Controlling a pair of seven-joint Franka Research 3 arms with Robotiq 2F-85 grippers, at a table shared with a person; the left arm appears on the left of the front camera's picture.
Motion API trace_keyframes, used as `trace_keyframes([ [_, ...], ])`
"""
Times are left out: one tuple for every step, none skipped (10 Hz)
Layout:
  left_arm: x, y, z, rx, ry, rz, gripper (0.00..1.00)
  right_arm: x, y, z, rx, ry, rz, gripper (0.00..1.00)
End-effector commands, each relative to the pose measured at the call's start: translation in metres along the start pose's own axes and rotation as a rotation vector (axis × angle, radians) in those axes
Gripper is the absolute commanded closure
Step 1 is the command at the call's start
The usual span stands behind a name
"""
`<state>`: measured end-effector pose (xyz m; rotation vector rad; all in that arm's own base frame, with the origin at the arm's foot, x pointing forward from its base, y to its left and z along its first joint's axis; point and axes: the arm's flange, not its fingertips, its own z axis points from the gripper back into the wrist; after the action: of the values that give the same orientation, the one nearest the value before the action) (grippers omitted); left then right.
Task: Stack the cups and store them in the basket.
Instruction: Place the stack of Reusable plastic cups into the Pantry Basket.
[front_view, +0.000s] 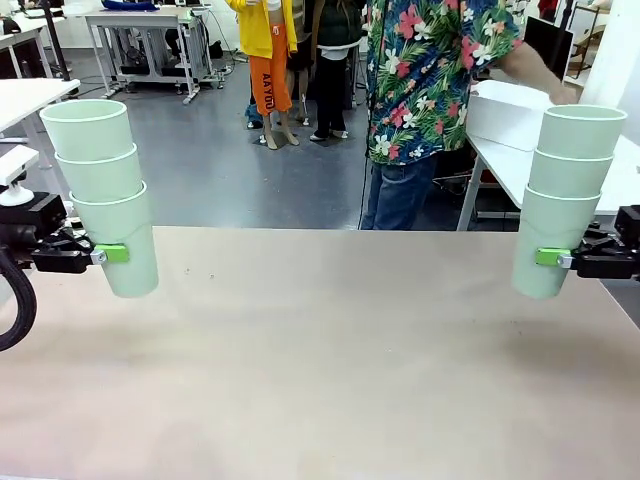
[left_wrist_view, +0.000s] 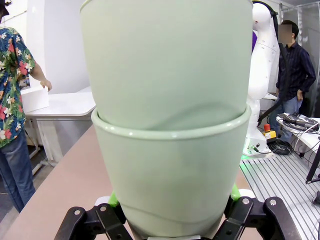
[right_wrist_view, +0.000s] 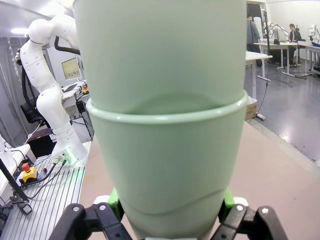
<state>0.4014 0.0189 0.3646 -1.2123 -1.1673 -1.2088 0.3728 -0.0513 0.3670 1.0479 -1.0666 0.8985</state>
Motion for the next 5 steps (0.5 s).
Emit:
trace_keyframes([
  [0.0039,-0.0006,0.0005,0.001,-0.007,-0.007,0.14,0.0033,0.0004,-0.0003,0.001,-0.005,0.006,0.15],
  [0.0039,-0.0006,0.0005,0.001,-0.007,-0.007,0.14,0.0033,0.0004,-0.0003,0.001,-0.005,0.006,0.15],
  [0.0039,-0.0006,0.0005,0.001,-0.007,-0.007,0.14,0.0033,0.0004,-0.0003,0.001,-0.005,0.006,0.15],
  [0.0039,-0.0006,0.0005,0.001,-0.007,-0.007,0.14,0.0033,0.0004,-0.0003,0.001,-0.005,0.006,0.15],
  [0.0039,-0.0006,0.0005,0.001,-0.007,-0.007,0.14,0.0033,0.0004,-0.0003,0.001,-0.005,0.006,0.15],
])
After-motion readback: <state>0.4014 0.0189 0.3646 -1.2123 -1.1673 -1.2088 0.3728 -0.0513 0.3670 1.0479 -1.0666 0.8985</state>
